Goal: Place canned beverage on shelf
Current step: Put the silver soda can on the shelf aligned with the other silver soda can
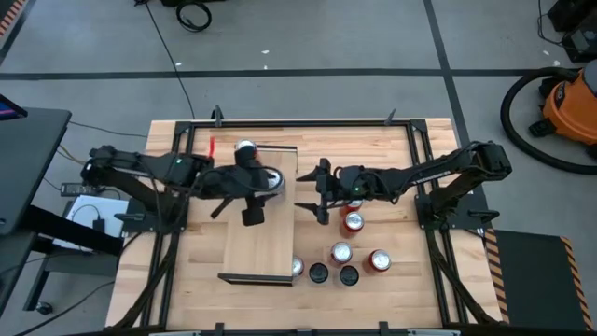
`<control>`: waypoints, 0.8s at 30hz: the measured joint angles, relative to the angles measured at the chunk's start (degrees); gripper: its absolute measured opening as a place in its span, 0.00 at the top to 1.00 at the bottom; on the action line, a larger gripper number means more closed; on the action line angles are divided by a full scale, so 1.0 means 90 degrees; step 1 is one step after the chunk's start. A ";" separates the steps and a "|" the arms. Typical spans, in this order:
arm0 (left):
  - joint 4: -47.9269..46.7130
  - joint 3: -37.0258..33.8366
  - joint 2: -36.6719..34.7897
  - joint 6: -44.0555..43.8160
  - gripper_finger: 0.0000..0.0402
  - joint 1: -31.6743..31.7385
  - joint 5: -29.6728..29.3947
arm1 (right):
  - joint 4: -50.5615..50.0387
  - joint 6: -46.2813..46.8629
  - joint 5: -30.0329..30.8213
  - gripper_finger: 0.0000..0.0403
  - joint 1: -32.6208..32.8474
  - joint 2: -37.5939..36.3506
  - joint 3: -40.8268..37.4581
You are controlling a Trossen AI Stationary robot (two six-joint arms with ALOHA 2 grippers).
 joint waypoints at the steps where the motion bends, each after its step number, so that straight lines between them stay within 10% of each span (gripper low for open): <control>1: -0.0101 0.0113 0.0098 -0.0061 0.40 0.0059 0.0099 | -0.0047 0.0026 0.0000 0.13 0.0016 -0.0001 0.0007; 11: -0.0810 0.0812 0.0920 -0.0129 0.04 0.0419 0.0198 | -0.0437 -0.0158 0.0301 0.13 0.0245 0.0004 0.0004; 24: -0.1535 0.0934 0.1212 -0.0293 0.02 0.0772 0.0258 | -0.0355 -0.0340 0.0444 0.13 0.0335 0.0009 0.0004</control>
